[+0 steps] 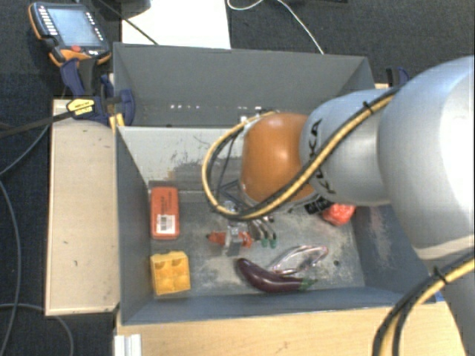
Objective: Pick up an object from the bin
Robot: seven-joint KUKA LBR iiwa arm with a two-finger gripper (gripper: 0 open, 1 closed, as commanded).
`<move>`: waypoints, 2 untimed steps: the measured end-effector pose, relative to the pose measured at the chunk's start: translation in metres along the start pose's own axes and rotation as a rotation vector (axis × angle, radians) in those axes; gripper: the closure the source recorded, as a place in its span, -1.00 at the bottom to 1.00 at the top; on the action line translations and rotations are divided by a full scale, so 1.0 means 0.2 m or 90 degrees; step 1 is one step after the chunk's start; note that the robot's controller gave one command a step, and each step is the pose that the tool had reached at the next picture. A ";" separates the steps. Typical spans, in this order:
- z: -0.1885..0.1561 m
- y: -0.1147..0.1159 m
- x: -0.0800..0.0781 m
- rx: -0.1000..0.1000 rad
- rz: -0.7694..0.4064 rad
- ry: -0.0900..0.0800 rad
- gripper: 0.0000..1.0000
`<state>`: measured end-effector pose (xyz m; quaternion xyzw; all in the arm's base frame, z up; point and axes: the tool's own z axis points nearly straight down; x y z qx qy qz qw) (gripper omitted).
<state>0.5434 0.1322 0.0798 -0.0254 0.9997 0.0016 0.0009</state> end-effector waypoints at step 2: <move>-0.66 0.01 0.01 -0.001 -0.002 -0.002 1.00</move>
Offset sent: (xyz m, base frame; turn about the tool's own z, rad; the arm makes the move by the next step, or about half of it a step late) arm -0.0029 0.0008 0.1303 -0.0017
